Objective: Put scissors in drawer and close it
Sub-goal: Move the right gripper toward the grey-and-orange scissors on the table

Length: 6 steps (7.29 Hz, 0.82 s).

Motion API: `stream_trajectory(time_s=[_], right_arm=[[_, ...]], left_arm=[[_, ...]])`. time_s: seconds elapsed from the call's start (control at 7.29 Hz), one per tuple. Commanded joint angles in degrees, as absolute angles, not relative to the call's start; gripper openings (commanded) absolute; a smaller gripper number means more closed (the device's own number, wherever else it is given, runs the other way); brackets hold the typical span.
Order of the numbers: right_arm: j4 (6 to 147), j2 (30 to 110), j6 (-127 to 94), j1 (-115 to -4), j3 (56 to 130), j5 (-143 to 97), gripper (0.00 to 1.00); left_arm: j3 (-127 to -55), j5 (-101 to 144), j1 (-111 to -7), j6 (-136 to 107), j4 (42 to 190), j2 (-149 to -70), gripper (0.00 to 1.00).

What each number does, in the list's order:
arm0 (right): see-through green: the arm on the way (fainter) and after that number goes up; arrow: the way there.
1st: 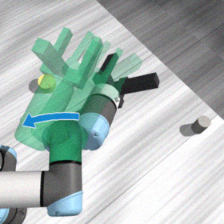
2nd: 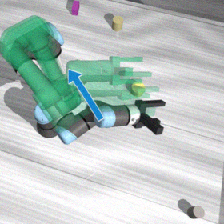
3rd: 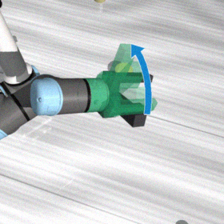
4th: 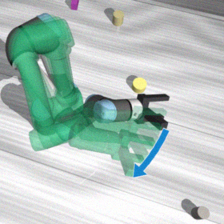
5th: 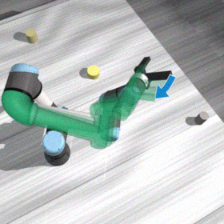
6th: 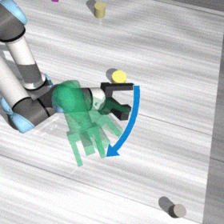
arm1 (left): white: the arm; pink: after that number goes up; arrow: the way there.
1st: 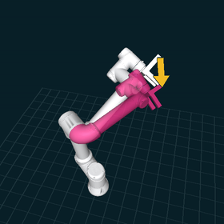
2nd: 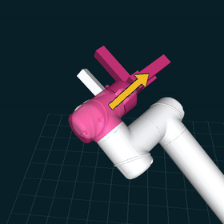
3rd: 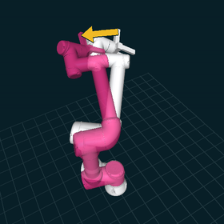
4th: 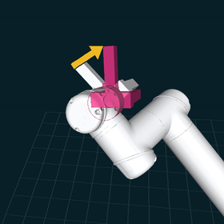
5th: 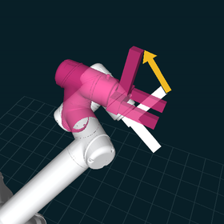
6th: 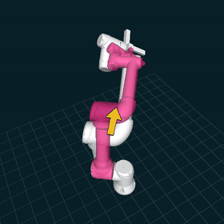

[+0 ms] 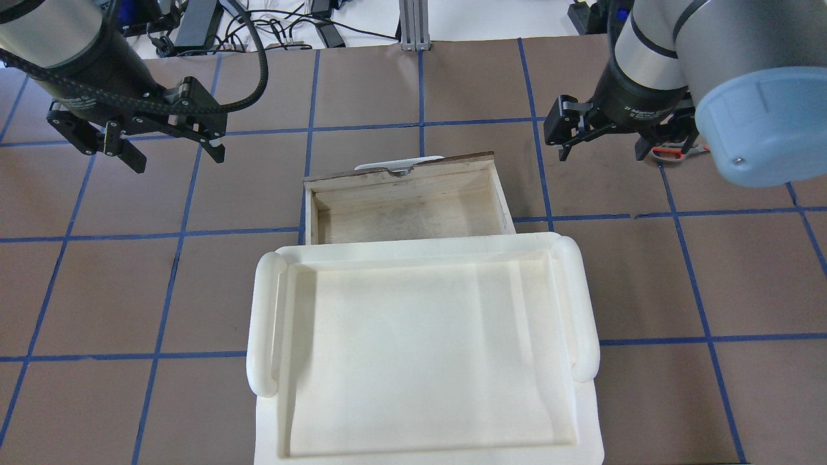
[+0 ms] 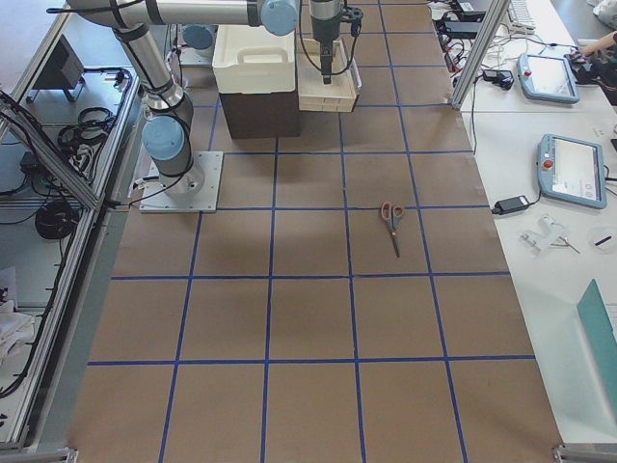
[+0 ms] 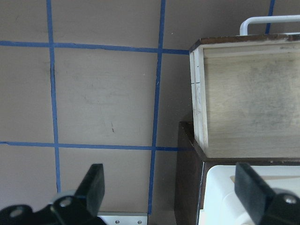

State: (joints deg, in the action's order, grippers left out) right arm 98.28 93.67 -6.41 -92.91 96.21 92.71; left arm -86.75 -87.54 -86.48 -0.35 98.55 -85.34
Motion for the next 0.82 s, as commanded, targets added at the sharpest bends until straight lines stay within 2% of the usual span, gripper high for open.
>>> stream_trajectory(time_s=[0.0, 0.69], right_arm=[[98.17, 93.78, -5.89, -92.9, 96.33, 92.73, 1.0], [97.47, 93.86, -5.8, -92.9, 96.33, 92.55, 1.0]], left_arm=[[-86.75, -87.54, -86.48, -0.26, 98.53, -85.43, 1.0], [-86.75, -87.54, -86.48, -0.26, 98.53, -85.43, 1.0]])
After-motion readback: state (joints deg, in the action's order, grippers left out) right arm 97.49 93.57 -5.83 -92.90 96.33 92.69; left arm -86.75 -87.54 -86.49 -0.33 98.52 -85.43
